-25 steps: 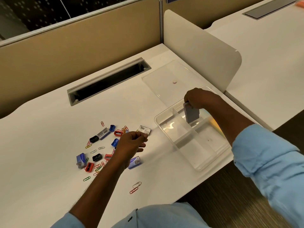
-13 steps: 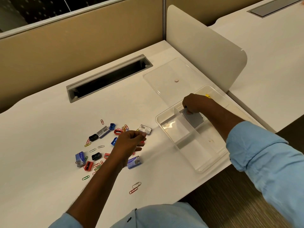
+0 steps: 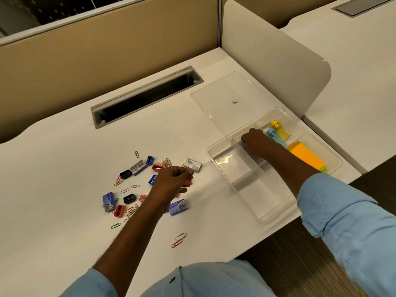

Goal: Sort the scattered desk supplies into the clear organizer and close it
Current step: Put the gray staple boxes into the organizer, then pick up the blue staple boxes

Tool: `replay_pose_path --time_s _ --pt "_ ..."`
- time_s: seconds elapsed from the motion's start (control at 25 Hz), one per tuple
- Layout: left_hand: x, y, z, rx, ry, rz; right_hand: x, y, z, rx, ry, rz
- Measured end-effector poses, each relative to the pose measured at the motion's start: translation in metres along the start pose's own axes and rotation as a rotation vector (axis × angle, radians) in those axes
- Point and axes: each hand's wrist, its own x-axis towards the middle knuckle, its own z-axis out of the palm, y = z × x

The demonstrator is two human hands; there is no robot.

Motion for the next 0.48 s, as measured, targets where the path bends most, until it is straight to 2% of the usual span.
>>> replay_pose_path --time_s 0.16,0.28,0.36,0.48 --pt "0.002 -0.003 -0.004 -0.052 0.051 0.013 -0.012 -0.008 -0.010 0.072 0.044 0.076" --pt "0.006 -0.010 -0.014 -0.014 0.182 0.041 -0.025 -0.029 -0.031 0.145 0.230 0.128" --pt "0.010 -0.016 -0.025 0.016 0.300 0.071 -0.032 -0.056 -0.044 0.292 0.349 0.053" --pt "0.019 -0.030 -0.045 0.226 0.373 0.133 -0.039 -0.114 -0.046 0.423 0.265 -0.172"
